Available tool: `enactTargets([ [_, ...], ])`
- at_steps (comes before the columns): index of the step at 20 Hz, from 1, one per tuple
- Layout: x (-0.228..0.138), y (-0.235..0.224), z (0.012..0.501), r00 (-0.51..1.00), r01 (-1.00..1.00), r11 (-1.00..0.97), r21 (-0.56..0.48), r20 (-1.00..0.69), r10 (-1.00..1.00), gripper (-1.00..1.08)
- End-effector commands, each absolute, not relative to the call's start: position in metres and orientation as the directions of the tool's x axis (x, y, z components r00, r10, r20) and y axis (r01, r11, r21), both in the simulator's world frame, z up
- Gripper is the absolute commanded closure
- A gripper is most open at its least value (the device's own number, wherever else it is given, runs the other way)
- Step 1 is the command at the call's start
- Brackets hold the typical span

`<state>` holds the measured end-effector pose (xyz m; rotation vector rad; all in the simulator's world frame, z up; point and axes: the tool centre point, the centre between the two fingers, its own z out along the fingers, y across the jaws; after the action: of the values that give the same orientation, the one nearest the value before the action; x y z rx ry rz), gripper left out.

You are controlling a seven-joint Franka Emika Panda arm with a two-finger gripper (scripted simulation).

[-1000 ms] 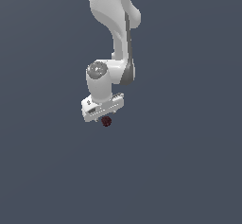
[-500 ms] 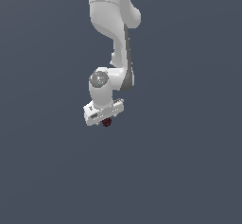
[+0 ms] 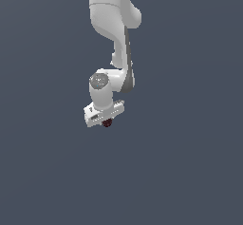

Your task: Pick up the object and move it to a goal position.

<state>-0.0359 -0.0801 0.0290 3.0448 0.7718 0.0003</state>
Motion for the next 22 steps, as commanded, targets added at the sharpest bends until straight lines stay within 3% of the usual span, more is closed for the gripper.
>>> enactTargets([
  [1,-0.036,-0.079,0.028,0.879,0.477,-0.879,0.0,0.0,0.477,1.08],
  [12,-0.027,-0.073,0.046,0.879,0.476,-0.879,0.001,0.0,0.476,1.08],
  [22,0.006,-0.048,0.111,0.879,0.477,-0.879,0.0,0.0,0.477,1.08],
])
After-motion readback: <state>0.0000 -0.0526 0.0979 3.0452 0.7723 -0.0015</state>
